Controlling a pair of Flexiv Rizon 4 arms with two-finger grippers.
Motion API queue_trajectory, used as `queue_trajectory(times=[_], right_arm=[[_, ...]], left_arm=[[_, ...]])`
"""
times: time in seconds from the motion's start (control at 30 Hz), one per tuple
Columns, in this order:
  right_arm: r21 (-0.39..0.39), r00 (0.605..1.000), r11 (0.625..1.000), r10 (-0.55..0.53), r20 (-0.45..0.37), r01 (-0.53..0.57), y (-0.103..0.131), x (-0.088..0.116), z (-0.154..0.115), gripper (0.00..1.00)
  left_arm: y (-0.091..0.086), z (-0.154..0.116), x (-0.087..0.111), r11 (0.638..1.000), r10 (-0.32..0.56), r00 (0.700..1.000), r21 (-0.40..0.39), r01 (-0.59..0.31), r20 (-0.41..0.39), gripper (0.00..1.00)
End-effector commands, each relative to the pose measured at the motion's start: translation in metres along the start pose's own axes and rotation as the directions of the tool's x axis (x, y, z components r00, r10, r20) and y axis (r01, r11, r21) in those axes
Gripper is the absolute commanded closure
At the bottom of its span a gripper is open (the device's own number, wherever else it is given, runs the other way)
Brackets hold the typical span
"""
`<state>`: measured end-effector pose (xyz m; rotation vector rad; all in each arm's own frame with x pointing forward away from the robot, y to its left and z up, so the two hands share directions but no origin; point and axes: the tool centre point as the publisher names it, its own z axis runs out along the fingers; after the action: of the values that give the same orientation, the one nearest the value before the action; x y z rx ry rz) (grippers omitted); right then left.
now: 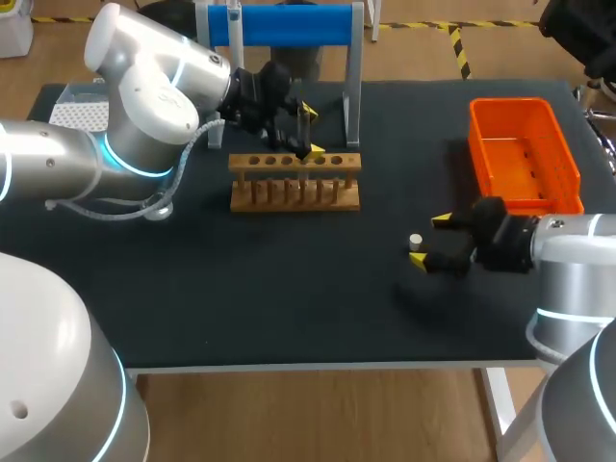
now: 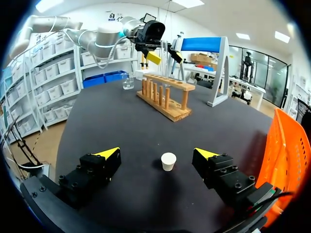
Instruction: Invert the test tube, pick up the pipette, mount the tip to pipette, aspirate from beaker and dispense into the tube, eject the tip, return the pipette, and cap with the stopper.
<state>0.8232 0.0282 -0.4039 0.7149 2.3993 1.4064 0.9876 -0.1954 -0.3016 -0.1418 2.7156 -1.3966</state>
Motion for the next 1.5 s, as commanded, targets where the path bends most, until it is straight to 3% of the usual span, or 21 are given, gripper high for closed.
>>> queue_trajectory(times=[0.03, 0.1, 0.2, 0.37, 0.6, 1.5], right_arm=[[0.004, 1.0, 1.0, 0.0, 0.023, 0.0, -0.002, 0.002, 0.011, 0.03], [0.007, 1.0, 1.0, 0.001, 0.027, -0.001, -0.003, 0.001, 0.013, 0.05], [0.01, 0.999, 1.0, 0.003, 0.033, -0.004, -0.004, -0.001, 0.017, 0.18], [0.011, 0.999, 1.0, 0.01, 0.042, -0.01, -0.005, -0.004, 0.02, 0.27], [0.016, 0.998, 1.0, 0.016, 0.053, -0.017, -0.007, -0.008, 0.022, 0.27], [0.024, 0.997, 0.999, 0.032, 0.069, -0.033, -0.009, -0.013, 0.029, 0.45]], left_arm=[[0.0, 0.0, -0.001, 1.0, -0.001, 1.0, -0.003, 0.001, -0.003, 0.0], [0.0, 0.0, -0.001, 1.0, -0.001, 1.0, -0.003, 0.001, -0.003, 0.0], [0.0, 0.0, -0.001, 1.0, -0.001, 1.0, -0.003, 0.001, -0.003, 0.0], [0.0, 0.0, -0.001, 1.0, -0.001, 1.0, -0.003, 0.001, -0.003, 0.0], [0.0, 0.0, -0.001, 1.0, -0.001, 1.0, -0.003, 0.001, -0.003, 0.0], [0.0, 0.0, -0.001, 1.0, -0.001, 1.0, -0.003, 0.001, -0.003, 0.0]])
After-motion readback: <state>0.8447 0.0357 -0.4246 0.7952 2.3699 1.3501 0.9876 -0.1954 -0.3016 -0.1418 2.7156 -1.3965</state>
